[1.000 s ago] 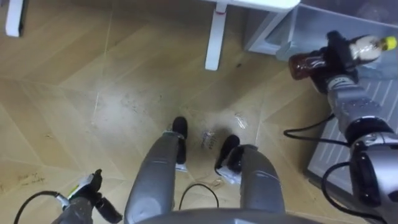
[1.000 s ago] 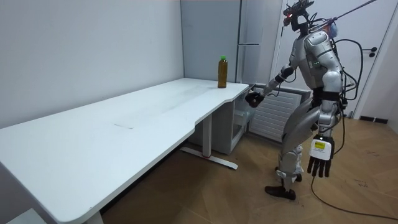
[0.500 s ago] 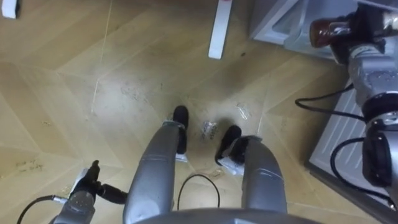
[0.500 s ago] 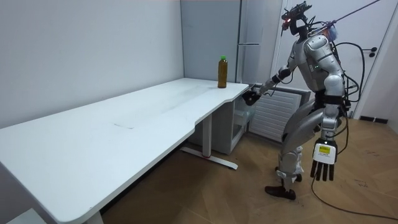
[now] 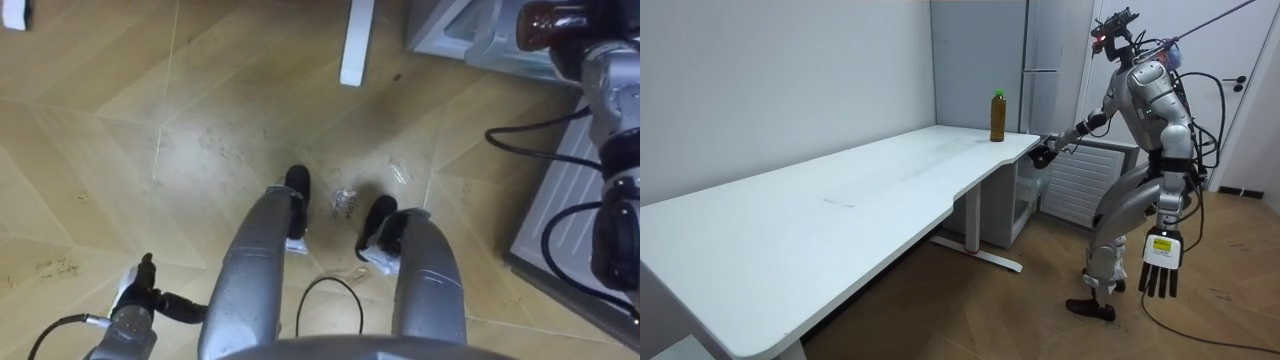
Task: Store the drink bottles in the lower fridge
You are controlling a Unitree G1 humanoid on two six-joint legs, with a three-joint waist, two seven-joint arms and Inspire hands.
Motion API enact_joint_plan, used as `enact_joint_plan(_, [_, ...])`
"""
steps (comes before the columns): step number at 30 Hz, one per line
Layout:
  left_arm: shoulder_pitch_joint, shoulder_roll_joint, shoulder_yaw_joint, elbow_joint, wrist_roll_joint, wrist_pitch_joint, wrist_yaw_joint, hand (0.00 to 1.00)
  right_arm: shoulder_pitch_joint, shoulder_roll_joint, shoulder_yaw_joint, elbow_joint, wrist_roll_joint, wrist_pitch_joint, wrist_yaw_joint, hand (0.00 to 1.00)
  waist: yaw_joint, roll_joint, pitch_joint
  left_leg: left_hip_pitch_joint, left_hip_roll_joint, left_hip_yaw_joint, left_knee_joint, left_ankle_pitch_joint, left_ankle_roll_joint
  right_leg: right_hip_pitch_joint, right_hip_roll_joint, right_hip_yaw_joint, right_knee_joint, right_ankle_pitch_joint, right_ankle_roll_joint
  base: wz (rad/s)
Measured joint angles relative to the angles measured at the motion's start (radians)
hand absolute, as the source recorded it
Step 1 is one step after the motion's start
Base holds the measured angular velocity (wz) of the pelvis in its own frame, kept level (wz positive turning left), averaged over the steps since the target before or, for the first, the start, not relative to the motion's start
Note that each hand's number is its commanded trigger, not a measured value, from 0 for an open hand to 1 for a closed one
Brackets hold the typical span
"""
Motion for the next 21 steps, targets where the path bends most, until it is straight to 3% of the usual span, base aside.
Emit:
enact_joint_plan(3, [0.000,-0.007,0.000,-0.001,0.000,0.000,0.001,0.00,-0.003,0.000,-0.022,-0.001,0.003,-0.015,-0.050,0.00,0.001,0.002,-0.0009,-0.003,-0.001,0.000,0.016,-0.007,0.004,0.000,-0.003,0.000,0.013,-0.005,0.005,0.00])
enact_joint_plan(6, [0.001,-0.014,-0.002,-0.003,0.000,0.003,0.000,0.00,-0.019,-0.001,-0.035,-0.001,0.003,-0.028,-0.097,0.00,0.001,0.019,-0.0111,-0.003,-0.001,0.000,0.026,-0.012,0.009,0.005,-0.004,-0.003,0.014,-0.005,0.010,-0.01])
enact_joint_plan(9, [0.001,-0.014,-0.002,-0.003,-0.001,0.003,0.001,0.00,-0.021,-0.001,-0.035,-0.007,0.006,-0.031,-0.116,0.00,0.001,0.027,-0.0155,-0.001,-0.001,0.001,0.027,-0.012,0.010,0.005,-0.005,0.000,0.015,-0.004,0.012,0.00])
enact_joint_plan(21, [0.001,-0.019,-0.020,-0.035,0.000,0.002,0.002,0.00,-0.026,-0.001,-0.039,-0.049,0.012,-0.053,-0.228,0.00,0.001,0.030,-0.0145,-0.001,-0.002,0.000,0.024,-0.012,0.009,0.006,-0.003,-0.001,0.010,-0.007,0.016,0.00])
